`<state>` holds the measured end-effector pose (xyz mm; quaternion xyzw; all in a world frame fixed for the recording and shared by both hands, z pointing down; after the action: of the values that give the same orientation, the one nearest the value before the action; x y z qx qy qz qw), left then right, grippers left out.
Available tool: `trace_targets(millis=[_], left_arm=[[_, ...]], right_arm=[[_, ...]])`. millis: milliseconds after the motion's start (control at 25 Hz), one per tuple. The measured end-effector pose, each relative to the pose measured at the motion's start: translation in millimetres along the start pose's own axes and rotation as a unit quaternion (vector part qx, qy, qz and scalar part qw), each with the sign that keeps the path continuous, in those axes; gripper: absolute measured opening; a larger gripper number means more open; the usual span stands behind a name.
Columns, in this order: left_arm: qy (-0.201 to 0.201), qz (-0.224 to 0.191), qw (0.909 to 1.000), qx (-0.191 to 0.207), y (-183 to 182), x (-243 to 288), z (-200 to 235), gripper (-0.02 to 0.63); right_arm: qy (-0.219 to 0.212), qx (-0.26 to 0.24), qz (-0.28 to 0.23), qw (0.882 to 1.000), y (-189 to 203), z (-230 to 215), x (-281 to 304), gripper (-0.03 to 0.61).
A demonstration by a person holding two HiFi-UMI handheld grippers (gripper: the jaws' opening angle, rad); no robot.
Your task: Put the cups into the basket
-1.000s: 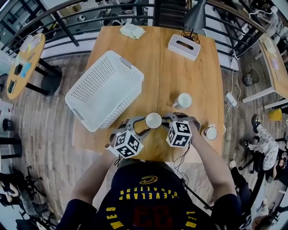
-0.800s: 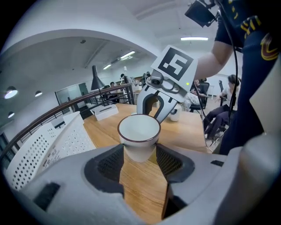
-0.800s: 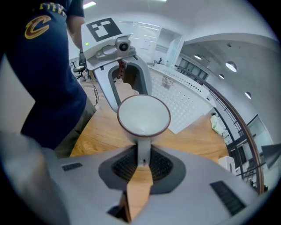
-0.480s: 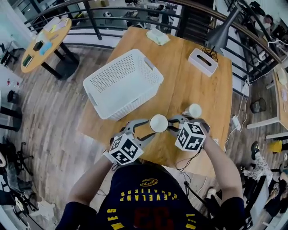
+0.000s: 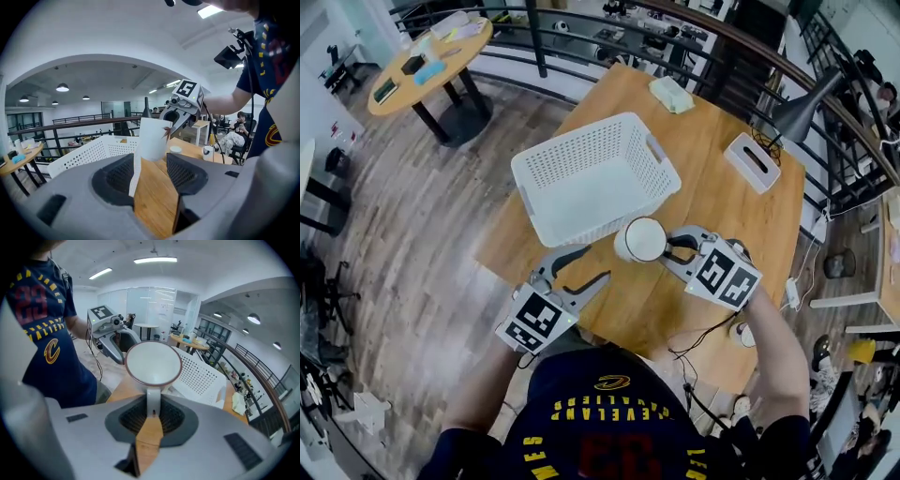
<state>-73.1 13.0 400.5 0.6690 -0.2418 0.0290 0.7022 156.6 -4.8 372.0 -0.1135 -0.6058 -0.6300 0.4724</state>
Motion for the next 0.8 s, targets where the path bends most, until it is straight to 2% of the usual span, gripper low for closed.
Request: trace_targets(millis=[320, 800], left_arm=[[-0.016, -0.009, 0.9997, -0.019, 12.5, -38.6, 47.1, 0.221], [-0.008, -0.025, 0.9989, -0.040, 28.2, -65.5, 101.4, 0.221]], right_arm=[[0.027, 0.015, -0.005, 1.000, -43.1, -36.7, 18.1, 0.060], [0.023, -0.002, 0.025, 0.999, -90.4, -66.7, 70.5, 0.060]])
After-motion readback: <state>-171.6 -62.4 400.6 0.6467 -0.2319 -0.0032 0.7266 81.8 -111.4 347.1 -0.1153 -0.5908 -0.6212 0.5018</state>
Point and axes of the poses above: the fingertips, and each gripper's own axes: x forward along the fingers, z to its left, y out of its underside, the point moved 10 cm from there along -x, backward along the fingers, and after that the axes turned 8 degrees about y, right-handed, at the moved point
